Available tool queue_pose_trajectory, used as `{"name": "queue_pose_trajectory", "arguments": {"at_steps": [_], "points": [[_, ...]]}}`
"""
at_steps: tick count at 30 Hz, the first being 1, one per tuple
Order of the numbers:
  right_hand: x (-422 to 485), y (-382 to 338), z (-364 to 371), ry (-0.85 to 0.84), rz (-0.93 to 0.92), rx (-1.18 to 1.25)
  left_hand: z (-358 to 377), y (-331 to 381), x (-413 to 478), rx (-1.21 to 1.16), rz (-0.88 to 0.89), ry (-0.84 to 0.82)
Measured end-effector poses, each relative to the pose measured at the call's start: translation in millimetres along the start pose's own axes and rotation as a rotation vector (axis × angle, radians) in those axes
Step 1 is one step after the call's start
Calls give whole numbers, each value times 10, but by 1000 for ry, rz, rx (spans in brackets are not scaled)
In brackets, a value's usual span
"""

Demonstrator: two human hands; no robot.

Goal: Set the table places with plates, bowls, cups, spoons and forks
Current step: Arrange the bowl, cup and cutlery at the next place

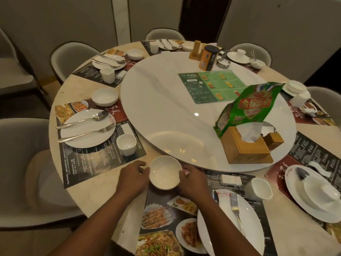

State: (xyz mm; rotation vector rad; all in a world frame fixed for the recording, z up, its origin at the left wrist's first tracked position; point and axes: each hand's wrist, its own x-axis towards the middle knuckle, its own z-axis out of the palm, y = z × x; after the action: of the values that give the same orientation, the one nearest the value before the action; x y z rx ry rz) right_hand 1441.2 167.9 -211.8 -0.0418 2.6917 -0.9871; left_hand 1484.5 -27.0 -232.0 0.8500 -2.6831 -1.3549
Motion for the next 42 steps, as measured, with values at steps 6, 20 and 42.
{"name": "queue_pose_trajectory", "arguments": {"at_steps": [6, 20, 42], "points": [[-510, 497, -614, 128, 25, -13, 150, 194, -611, -11, 37, 115], [-1124, 1811, -1189, 230, 280, -18, 1067, 389, -1578, -13, -35, -287], [-937, 1593, -825, 54, 275, 143, 804, 322, -1364, 69, -22, -180]]}}
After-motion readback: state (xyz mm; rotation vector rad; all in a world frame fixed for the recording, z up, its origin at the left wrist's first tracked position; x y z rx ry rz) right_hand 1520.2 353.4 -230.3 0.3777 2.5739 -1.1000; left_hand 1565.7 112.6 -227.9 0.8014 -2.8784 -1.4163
